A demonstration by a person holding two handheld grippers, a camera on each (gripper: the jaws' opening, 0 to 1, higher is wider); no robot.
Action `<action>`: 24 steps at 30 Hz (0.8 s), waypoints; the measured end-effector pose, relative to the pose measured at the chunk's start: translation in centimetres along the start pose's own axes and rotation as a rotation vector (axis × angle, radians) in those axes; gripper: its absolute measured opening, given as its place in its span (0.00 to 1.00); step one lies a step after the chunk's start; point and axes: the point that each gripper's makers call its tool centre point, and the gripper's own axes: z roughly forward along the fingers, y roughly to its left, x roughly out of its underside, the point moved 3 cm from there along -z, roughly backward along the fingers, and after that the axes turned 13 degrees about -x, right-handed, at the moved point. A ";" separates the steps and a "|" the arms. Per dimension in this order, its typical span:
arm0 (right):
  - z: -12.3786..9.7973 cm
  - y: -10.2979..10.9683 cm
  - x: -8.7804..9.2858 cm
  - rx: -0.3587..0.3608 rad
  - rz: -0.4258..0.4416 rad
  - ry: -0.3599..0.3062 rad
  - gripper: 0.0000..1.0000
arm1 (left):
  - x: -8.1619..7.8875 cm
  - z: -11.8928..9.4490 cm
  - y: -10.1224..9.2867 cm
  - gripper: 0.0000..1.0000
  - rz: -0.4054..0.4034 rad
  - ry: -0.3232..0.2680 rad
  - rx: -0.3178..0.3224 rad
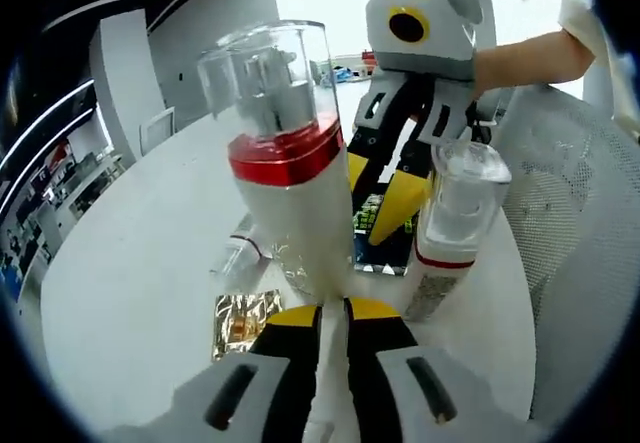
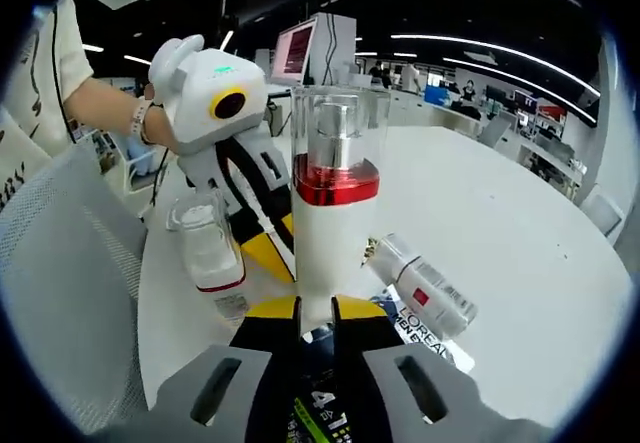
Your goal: Arrange the skincare products in the storage area until every visible bottle or jar stands upright without overlapping.
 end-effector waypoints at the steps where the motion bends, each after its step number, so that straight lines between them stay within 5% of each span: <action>1: 0.0 0.0 -0.1 0.001 0.004 -0.003 0.12 | -0.1 -0.1 -0.1 0.09 0.008 -0.001 0.001; 12: -0.1 -0.2 -0.1 0.004 0.006 -0.011 0.11 | -0.7 0.0 -0.3 0.08 0.021 -0.008 0.014; 24: 0.4 4.4 2.7 -0.111 -0.011 0.114 0.17 | 1.4 -1.8 -3.9 0.09 0.095 0.082 0.097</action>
